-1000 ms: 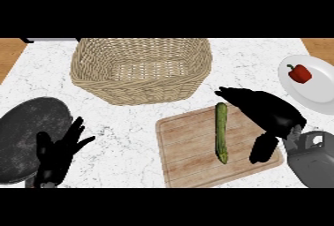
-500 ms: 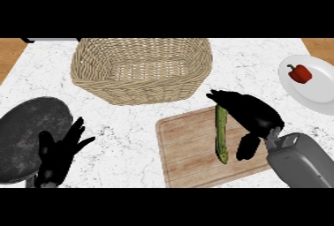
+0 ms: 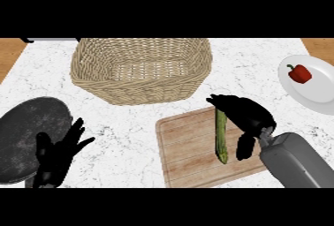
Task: Pick the squash from the cutting board and place it in the basket
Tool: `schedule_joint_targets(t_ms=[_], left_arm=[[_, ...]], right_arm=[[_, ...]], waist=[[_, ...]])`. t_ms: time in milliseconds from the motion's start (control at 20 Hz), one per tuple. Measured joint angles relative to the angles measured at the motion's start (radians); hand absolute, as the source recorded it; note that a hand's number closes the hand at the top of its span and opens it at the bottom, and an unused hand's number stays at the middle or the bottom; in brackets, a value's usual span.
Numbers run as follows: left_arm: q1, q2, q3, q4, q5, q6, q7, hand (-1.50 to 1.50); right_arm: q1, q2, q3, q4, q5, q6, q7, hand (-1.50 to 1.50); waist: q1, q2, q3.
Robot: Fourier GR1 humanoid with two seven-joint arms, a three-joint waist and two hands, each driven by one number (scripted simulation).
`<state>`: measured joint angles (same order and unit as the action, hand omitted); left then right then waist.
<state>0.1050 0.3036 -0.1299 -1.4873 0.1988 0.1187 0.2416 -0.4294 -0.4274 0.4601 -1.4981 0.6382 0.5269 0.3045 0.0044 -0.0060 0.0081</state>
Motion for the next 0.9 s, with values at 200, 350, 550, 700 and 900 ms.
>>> schedule_joint_targets(t_ms=[200, 350, 550, 700, 900], left_arm=[[-0.014, 0.010, 0.023, 0.019, 0.009, -0.025, 0.006, 0.00], [-0.019, 0.001, 0.030, 0.032, -0.006, -0.020, 0.002, 0.00], [-0.024, -0.010, 0.043, 0.066, -0.020, -0.023, -0.041, 0.00], [-0.026, -0.014, 0.043, 0.063, -0.031, -0.021, -0.029, 0.00], [-0.021, -0.016, 0.055, 0.065, -0.029, -0.039, -0.045, 0.00]], right_arm=[[0.010, 0.030, 0.014, 0.050, 0.046, -0.015, -0.008, -1.50], [0.005, 0.036, 0.000, 0.085, 0.067, -0.021, -0.040, -1.50], [0.012, 0.051, -0.008, 0.102, 0.089, -0.032, -0.064, -1.50], [0.026, 0.068, -0.001, 0.133, 0.118, -0.062, -0.089, -1.50], [0.035, 0.072, -0.015, 0.146, 0.138, -0.068, -0.109, 1.50]], waist=[[-0.001, 0.001, -0.001], [-0.001, 0.001, 0.000], [-0.002, -0.002, 0.004], [-0.001, -0.002, 0.004], [-0.002, -0.002, 0.004]])
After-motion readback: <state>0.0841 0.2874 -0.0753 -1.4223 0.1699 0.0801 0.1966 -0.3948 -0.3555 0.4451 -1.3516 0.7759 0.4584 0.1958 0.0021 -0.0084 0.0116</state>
